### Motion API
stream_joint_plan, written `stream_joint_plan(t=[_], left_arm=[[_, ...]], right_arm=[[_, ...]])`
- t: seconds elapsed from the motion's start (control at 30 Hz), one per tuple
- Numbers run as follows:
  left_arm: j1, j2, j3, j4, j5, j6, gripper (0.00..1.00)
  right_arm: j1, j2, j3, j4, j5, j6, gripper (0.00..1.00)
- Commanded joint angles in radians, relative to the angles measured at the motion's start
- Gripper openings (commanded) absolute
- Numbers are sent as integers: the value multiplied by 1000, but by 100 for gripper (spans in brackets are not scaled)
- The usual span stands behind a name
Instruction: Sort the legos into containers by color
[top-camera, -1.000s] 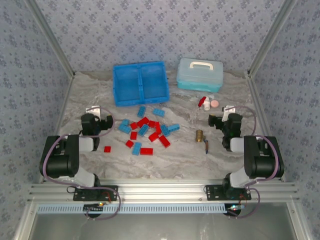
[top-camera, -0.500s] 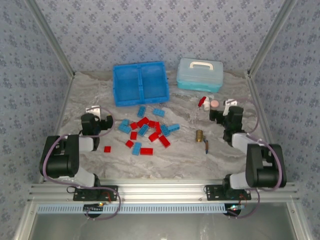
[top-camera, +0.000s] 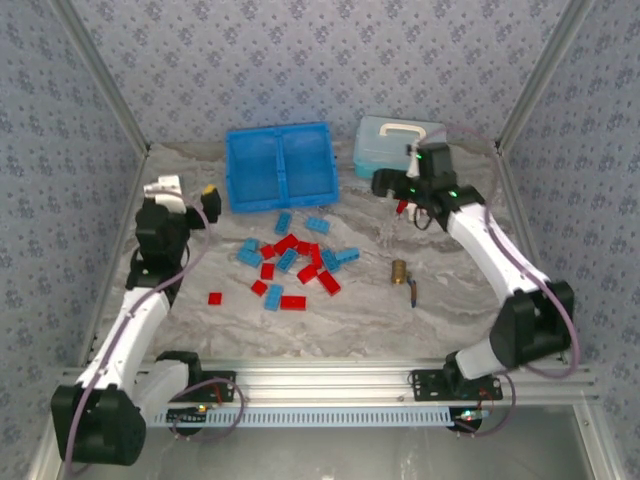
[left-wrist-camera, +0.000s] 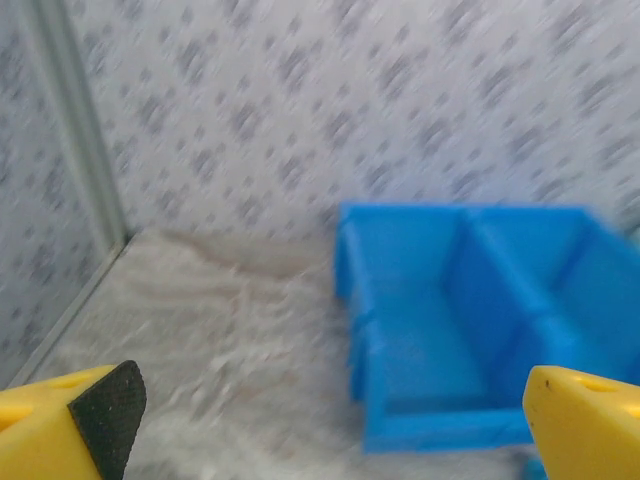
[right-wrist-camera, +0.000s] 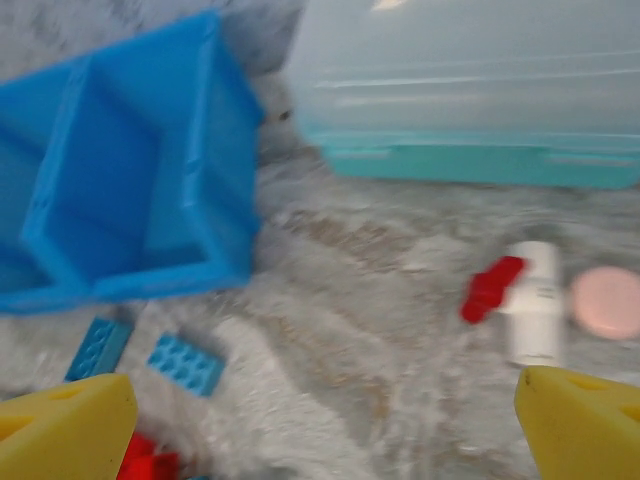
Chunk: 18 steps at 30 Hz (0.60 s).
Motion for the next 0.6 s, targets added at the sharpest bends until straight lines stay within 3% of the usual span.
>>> stream_joint_plan(t=[0.0, 0.13, 0.27, 0.37, 0.47, 0.57], left_arm=[[-72, 7, 154, -409, 209, 10, 99], [-222, 65, 317, -701, 282, 149, 99], [-358, 102, 419, -943, 324, 331, 99], [-404, 79, 391, -977, 353, 428, 99], [-408, 49, 330, -942, 372, 471, 99], [-408, 29, 285, -905, 423, 515, 99]], right_arm=[[97, 156, 144, -246, -34, -55, 100], [172, 294, 251, -330, -4, -33, 100], [218, 275, 165, -320, 67, 55, 100], [255, 216, 57, -334, 149, 287, 100], [322, 159, -58, -290, 104, 616, 100], [392, 148, -113, -242, 96, 836, 100]])
